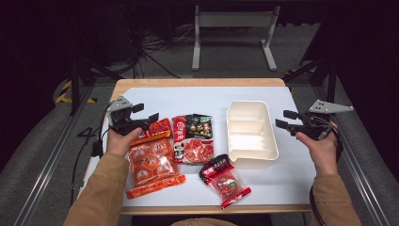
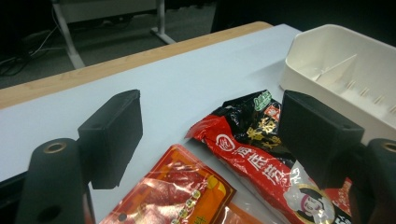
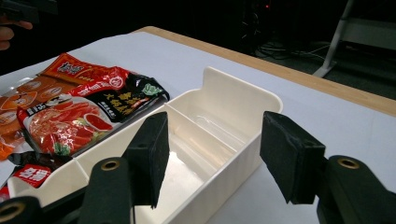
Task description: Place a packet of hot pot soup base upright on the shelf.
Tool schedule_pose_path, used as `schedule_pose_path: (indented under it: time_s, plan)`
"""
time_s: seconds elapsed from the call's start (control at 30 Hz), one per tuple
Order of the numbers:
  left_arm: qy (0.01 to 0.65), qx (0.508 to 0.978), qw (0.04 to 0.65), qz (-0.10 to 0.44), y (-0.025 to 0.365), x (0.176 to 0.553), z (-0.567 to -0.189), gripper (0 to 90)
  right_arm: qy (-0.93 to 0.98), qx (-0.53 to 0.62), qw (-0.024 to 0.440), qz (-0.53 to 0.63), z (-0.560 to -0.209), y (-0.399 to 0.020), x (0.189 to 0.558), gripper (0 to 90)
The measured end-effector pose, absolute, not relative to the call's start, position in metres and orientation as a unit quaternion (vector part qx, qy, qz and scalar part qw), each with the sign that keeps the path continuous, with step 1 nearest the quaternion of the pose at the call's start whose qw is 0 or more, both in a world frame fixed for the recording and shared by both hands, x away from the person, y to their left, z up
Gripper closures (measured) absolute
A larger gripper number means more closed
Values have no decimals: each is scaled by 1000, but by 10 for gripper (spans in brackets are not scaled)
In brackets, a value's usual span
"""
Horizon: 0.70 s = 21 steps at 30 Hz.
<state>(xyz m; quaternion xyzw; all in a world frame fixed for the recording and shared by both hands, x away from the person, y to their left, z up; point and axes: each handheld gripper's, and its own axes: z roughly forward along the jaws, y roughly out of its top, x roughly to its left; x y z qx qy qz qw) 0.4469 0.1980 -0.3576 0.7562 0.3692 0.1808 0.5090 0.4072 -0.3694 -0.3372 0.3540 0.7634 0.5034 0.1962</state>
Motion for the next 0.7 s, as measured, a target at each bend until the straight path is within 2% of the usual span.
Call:
schedule_pose_path:
  time_s: [0.4, 0.7]
  plan:
    - [341, 780, 496, 171, 174, 465, -344, 244, 751, 368, 199, 512, -343, -384, 403, 430]
    - [351, 776, 491, 182, 158, 483, -358, 246, 755, 372, 199, 502, -348, -387, 405, 424]
